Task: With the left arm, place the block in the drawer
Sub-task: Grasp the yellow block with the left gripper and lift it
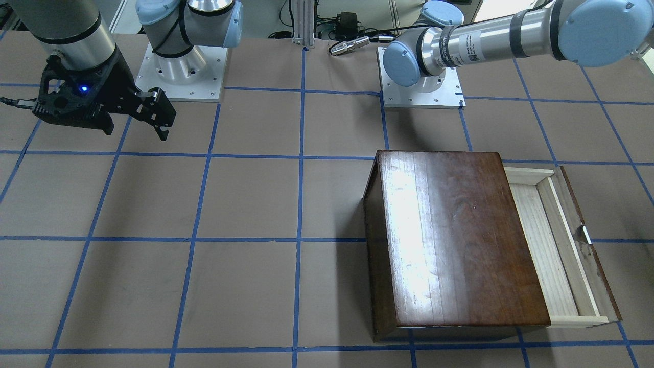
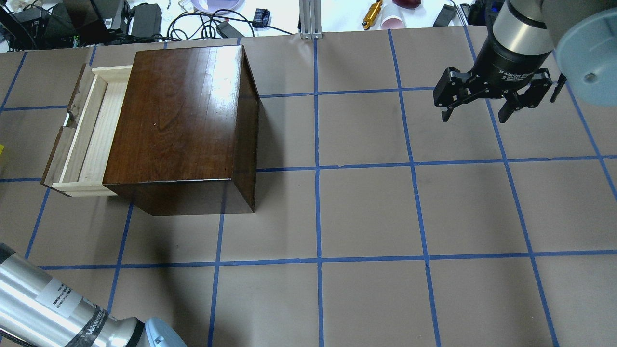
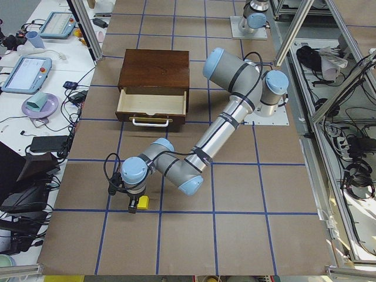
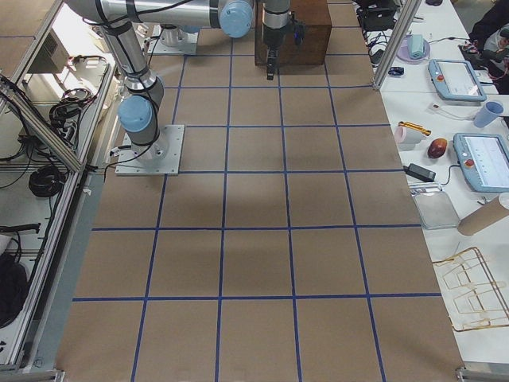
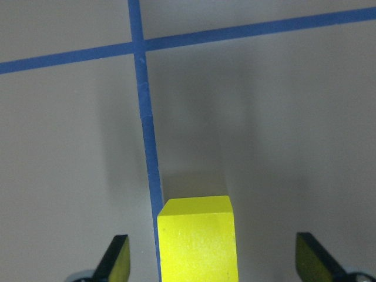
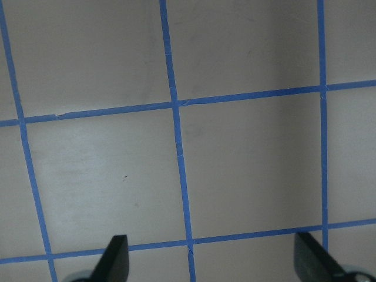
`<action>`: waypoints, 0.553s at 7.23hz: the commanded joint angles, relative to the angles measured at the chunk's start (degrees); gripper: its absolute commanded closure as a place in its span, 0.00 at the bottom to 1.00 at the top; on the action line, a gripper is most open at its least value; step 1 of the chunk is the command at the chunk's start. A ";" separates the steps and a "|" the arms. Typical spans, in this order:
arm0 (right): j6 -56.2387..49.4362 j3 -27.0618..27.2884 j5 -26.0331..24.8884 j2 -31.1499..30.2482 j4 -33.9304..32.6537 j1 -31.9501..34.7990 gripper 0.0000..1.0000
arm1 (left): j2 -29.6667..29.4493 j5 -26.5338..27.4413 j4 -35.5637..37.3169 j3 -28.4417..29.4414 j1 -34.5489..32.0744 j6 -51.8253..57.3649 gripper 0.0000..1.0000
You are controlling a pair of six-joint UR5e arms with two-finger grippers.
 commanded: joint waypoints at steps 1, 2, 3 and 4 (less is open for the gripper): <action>0.00 0.09 0.00 0.00 0.00 0.00 0.00 | -1.57 0.09 0.46 0.14 0.13 0.02 0.00; 0.00 0.00 0.00 0.00 0.00 0.00 0.00 | -1.93 0.78 0.46 0.06 0.22 0.02 0.00; 0.00 0.00 0.00 0.00 0.00 0.00 0.00 | -2.19 2.18 0.46 0.14 0.22 0.02 0.00; 0.00 0.00 0.00 0.00 0.00 0.00 0.00 | -2.28 2.20 0.55 0.14 0.22 -0.07 0.00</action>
